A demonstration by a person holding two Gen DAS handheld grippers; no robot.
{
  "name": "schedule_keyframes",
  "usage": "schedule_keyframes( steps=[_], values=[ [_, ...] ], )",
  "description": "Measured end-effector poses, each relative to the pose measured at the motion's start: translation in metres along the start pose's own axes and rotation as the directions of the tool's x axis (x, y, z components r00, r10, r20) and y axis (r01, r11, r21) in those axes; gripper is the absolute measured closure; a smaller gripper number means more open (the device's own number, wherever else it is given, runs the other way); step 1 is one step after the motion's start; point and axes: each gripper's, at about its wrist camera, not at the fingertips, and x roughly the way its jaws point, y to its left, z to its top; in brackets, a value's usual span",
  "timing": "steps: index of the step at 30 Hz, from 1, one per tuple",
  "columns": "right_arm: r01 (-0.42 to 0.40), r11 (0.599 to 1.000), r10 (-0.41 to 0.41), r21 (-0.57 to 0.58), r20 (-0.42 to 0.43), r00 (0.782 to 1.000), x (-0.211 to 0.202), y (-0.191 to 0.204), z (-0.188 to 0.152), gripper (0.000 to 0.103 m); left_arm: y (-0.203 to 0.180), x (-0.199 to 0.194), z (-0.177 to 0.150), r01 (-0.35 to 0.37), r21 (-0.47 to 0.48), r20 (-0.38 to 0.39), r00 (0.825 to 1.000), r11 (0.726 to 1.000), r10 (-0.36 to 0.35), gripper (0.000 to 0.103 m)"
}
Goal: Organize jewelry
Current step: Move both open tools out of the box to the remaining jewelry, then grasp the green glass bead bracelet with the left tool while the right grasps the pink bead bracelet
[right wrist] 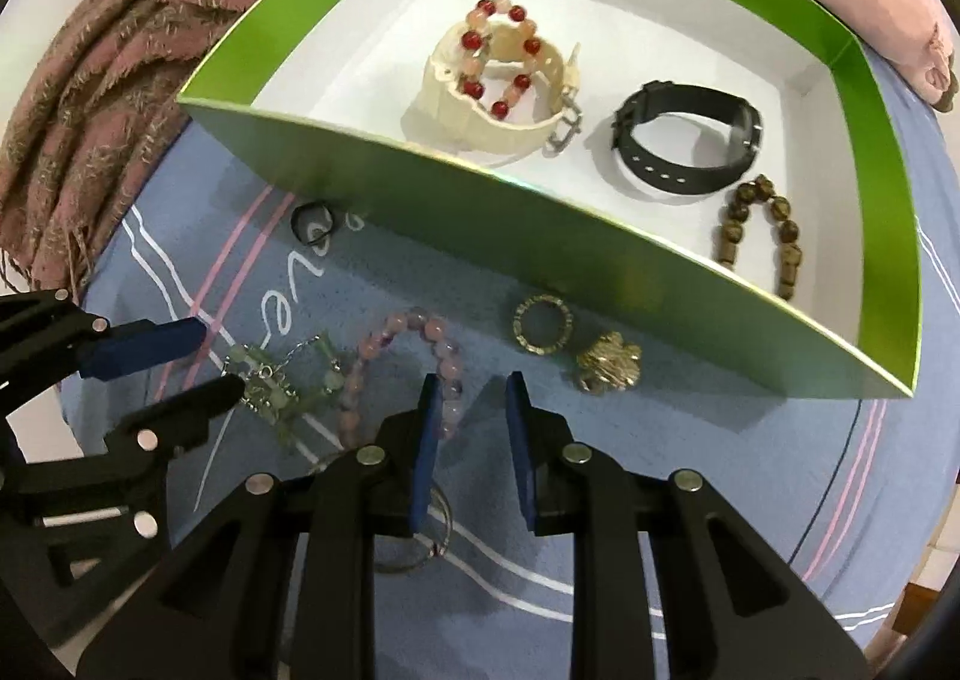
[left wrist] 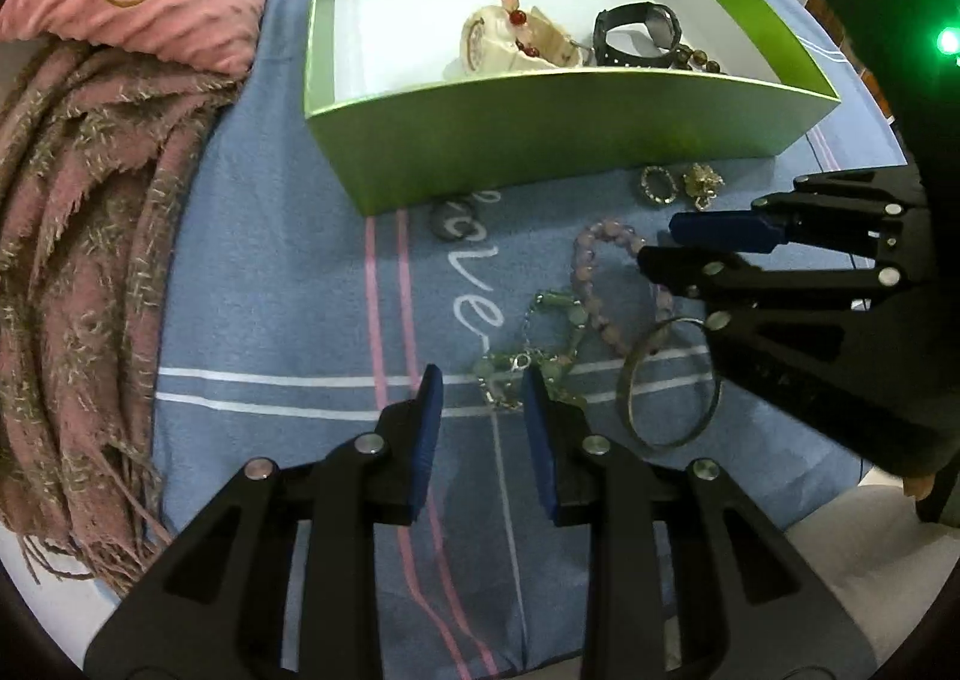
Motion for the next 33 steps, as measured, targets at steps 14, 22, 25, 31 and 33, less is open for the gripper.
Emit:
schedule_keyframes(
  steps=[14, 22, 25, 31, 33],
  values=[
    [0.048, 0.995, -0.045, -0.089, 0.037, 0.998, 0.006, 0.037, -0.003, 0.091, -0.008, 0.014, 0.013, 0.007, 0.008, -0.013, 1.0, 1.0, -0.006, 0.063],
    [0.013, 1.0, -0.013, 0.002, 0.026, 1.0, 0.002, 0.008, -0.013, 0.096, -0.003, 0.017, 0.014, 0.018, -0.006, -0.014, 1.0, 1.0, -0.018, 0.064],
    [0.005, 0.999, -0.006, 0.037, 0.032, 0.999, -0.002, -0.003, -0.017, 0.096, 0.001, 0.02, 0.013, 0.028, -0.008, -0.021, 0.999, 1.0, -0.029, 0.077],
    [0.001, 0.995, -0.006, 0.097, 0.047, 0.999, -0.009, -0.028, -0.025, 0.096, 0.001, 0.024, 0.014, 0.047, -0.003, -0.015, 0.999, 0.999, -0.047, 0.089],
    [-0.001, 0.994, -0.005, 0.114, 0.052, 0.999, -0.013, -0.039, -0.026, 0.096, 0.004, 0.021, 0.014, 0.053, -0.017, -0.004, 0.999, 0.998, -0.053, 0.092]
  ],
)
